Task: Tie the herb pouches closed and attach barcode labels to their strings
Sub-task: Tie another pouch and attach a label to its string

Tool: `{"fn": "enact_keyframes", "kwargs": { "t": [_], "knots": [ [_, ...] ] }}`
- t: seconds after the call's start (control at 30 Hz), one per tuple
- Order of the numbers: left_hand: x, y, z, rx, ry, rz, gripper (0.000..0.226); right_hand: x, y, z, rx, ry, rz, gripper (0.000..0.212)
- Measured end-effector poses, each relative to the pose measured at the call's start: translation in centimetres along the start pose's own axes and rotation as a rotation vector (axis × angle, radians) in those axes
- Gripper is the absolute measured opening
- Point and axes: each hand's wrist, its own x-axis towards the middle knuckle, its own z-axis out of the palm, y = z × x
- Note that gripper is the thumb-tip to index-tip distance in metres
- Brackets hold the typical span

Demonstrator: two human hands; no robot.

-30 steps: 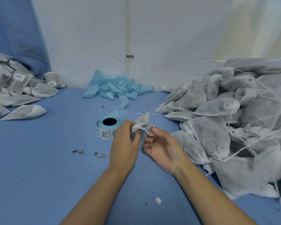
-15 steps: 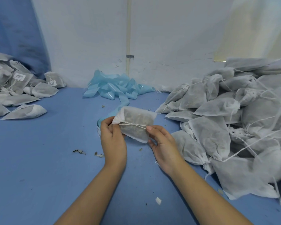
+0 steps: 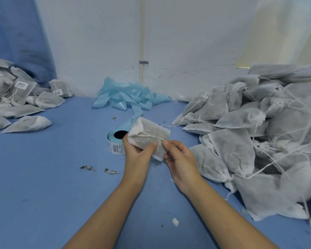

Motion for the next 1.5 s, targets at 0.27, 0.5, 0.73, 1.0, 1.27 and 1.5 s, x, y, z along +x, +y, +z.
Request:
{"fn": "enact_keyframes", "kwargs": {
  "t": [0.27,0.5,0.73,1.0,1.27,1.5],
  "knots": [
    [0.0,0.6,0.2,0.021,0.141,0.048,0.036,0.0,0.5,-0.1,-0.135,-0.038,-0.034,0.009],
    [1.4,1.2,-0.9,0.128,0.240,0.073,0.015,-0.3,1.2,0.5,-0.773,-0.061,-0.162,0.031],
    [2.1,1.6,-4.0,0.694,0.132,0.261,0.022,0.2,1.7,1.2,-1.033,-0.086,-0.177,0.040],
    [2.8,1.6,-6.0,1.005,0.162,0.162,0.028,0.4,2.4,2.2,-1.356,-0.013,-0.261,0.040],
    [2.6,1.5,-6.7,0.826,0.018,0.236,0.013,0.2,2.7,2.4,-1.663,-0.181,-0.423,0.068],
    [2.3,1.8,-6.2,0.671,-0.105,0.220,0.020,-0.1,2.3,2.7,-1.579,-0.118,-0.407,0.049]
  ]
}}
